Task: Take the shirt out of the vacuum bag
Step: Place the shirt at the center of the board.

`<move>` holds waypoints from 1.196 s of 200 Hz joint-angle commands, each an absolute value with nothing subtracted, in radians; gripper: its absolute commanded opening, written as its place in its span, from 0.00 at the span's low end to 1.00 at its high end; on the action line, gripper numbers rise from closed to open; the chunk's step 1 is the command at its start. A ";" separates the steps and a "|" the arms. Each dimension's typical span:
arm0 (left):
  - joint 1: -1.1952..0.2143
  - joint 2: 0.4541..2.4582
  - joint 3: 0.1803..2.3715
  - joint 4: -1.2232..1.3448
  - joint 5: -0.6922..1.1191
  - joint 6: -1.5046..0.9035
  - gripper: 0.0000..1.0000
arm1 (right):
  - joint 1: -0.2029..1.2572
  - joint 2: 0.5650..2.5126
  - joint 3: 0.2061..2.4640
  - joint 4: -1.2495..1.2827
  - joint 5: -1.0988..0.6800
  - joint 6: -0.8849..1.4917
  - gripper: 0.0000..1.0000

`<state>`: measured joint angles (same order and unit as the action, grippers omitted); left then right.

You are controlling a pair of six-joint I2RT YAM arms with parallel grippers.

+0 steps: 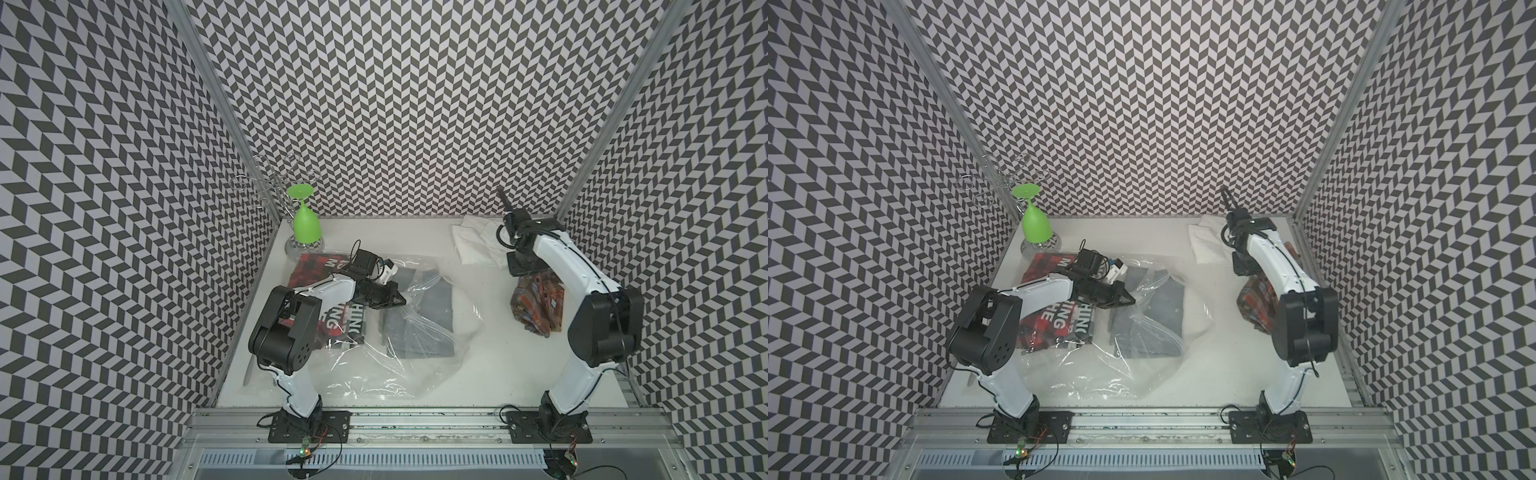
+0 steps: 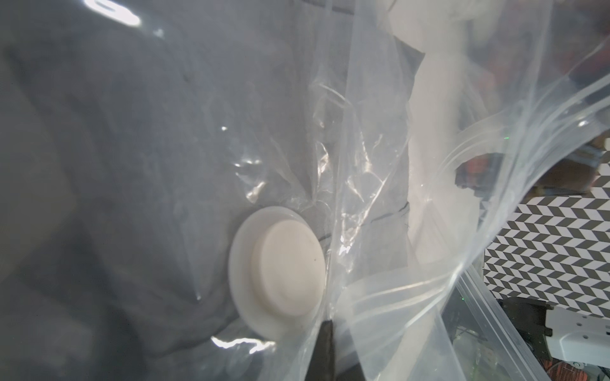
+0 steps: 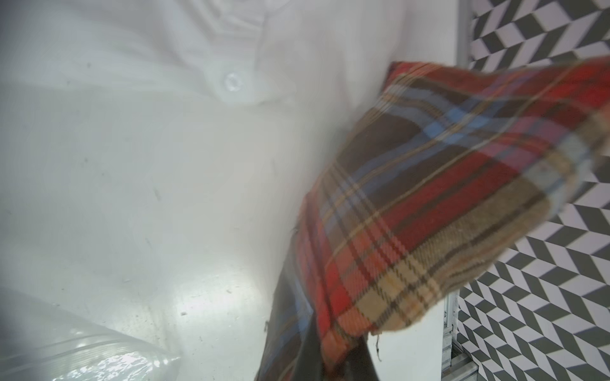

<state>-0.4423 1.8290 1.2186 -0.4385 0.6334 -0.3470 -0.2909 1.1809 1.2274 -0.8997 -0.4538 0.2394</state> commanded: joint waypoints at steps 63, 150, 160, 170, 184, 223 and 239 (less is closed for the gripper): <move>-0.426 1.847 1.209 -0.427 0.673 -0.318 0.00 | -0.325 1.225 1.496 -0.996 -0.046 0.146 0.00; -0.403 1.809 1.144 -0.390 0.725 -0.340 0.00 | -0.246 1.317 1.505 -1.065 0.254 0.070 0.00; -0.401 1.801 1.131 -0.380 0.731 -0.343 0.00 | -0.193 1.361 1.513 -1.085 0.312 0.066 0.00; -0.396 1.794 1.115 -0.372 0.734 -0.347 0.00 | -0.141 1.413 1.537 -1.122 0.361 0.072 0.00; -0.391 1.784 1.098 -0.363 0.738 -0.348 0.00 | -0.075 1.497 1.587 -1.163 0.403 0.088 0.00; -0.368 1.763 1.053 -0.348 0.742 -0.350 0.00 | 0.099 1.732 1.643 -1.259 0.445 0.138 0.00; -0.358 1.754 1.041 -0.349 0.741 -0.347 0.00 | 0.177 1.807 1.637 -1.273 0.433 0.169 0.00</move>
